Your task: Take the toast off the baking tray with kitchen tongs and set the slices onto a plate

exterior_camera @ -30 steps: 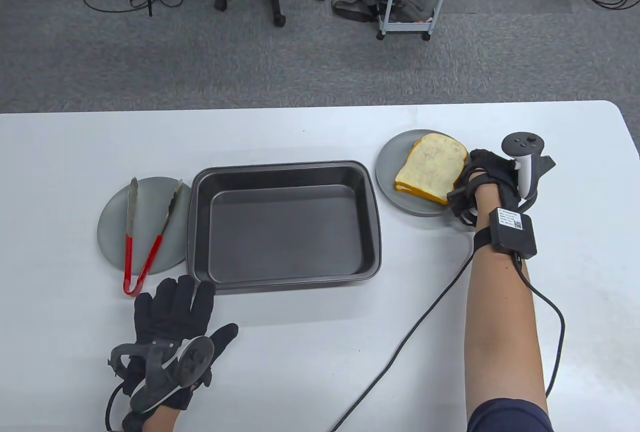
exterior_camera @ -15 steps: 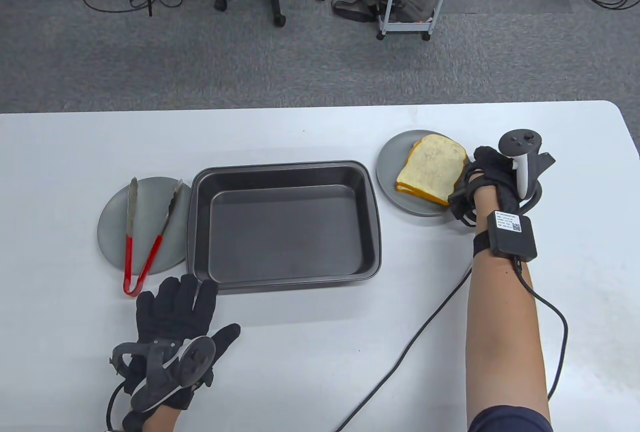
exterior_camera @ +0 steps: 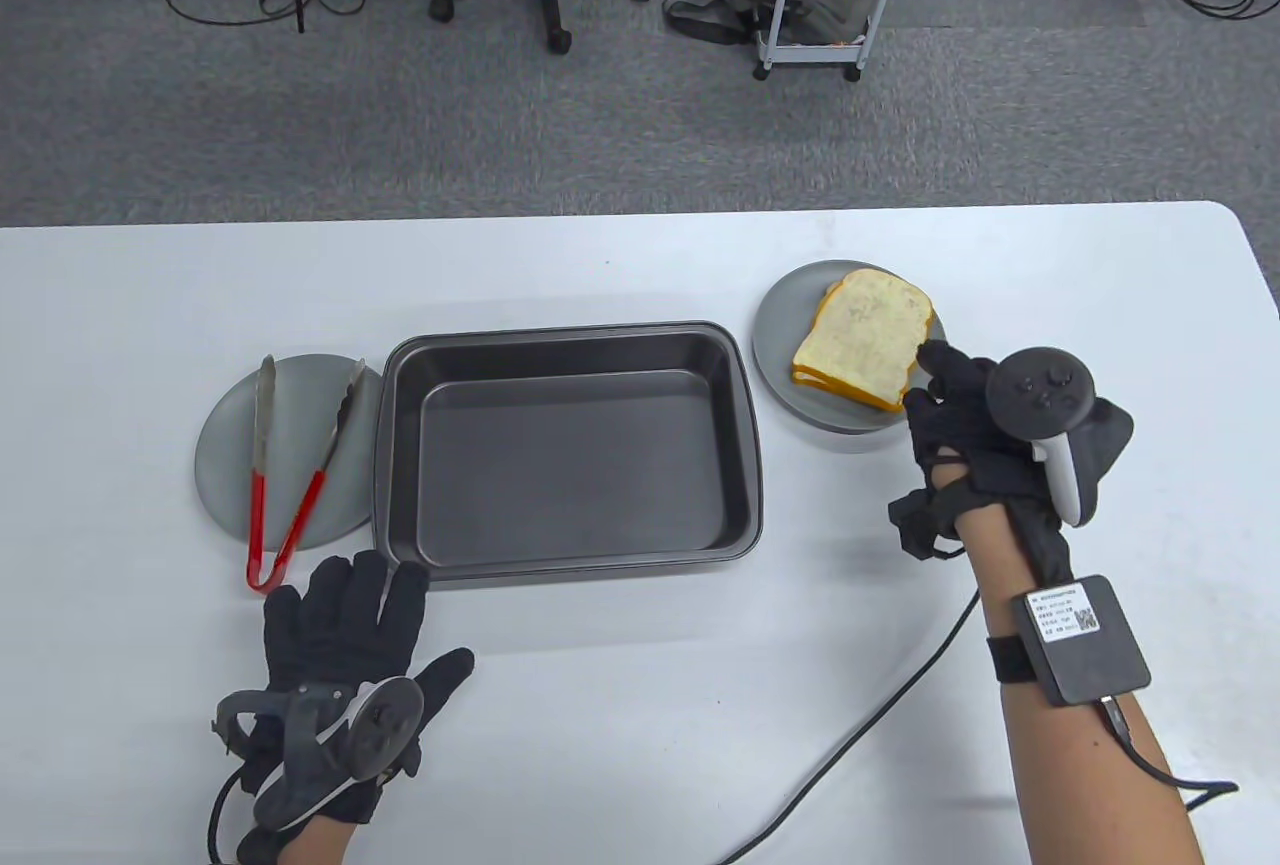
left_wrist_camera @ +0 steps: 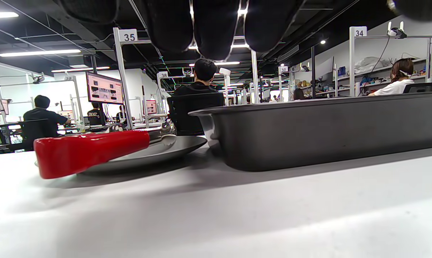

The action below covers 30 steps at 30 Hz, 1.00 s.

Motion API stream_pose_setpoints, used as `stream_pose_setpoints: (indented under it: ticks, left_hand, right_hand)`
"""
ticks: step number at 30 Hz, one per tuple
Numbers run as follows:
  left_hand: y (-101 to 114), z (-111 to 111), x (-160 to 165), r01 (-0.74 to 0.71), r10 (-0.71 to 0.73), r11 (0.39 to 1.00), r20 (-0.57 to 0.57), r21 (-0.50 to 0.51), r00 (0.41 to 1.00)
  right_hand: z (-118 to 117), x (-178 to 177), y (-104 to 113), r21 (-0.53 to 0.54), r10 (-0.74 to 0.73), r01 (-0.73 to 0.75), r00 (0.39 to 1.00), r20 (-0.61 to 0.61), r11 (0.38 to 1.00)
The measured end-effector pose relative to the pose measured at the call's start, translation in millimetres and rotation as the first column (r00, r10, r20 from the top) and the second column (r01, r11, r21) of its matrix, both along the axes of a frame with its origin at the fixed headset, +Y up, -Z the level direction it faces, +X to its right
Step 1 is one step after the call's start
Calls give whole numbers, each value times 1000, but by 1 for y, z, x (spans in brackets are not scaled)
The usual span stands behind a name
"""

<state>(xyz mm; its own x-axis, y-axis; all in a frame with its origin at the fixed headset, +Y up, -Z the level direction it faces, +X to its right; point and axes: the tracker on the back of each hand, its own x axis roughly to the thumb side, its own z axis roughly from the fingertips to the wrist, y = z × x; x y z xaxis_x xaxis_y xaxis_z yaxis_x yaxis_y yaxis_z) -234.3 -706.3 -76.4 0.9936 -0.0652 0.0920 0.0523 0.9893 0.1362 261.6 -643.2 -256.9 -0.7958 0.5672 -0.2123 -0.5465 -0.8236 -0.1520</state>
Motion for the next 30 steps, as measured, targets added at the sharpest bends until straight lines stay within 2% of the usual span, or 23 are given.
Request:
stream_pose_setpoints:
  ticks: [7,16,23,30]
  left_hand:
    - [2,2,-1,9,-9,1000,-5,15,1000]
    - [1,5,-2,34,-34,999,-18,28,999]
    - [1,9,-2,51,-50,998,-24,40,998]
    - [0,12,-2,73,-71,996,-37,52,997]
  right_hand:
    - [69,-20,8,114,89,-79,992,-86,990]
    - [141,-33,-2,264,193,-153,972,-131,952]
    - [173,-47,-20,340,285,-220,946,-156,914]
    - [182,-63,-40,375,442,-360,883,-160,854]
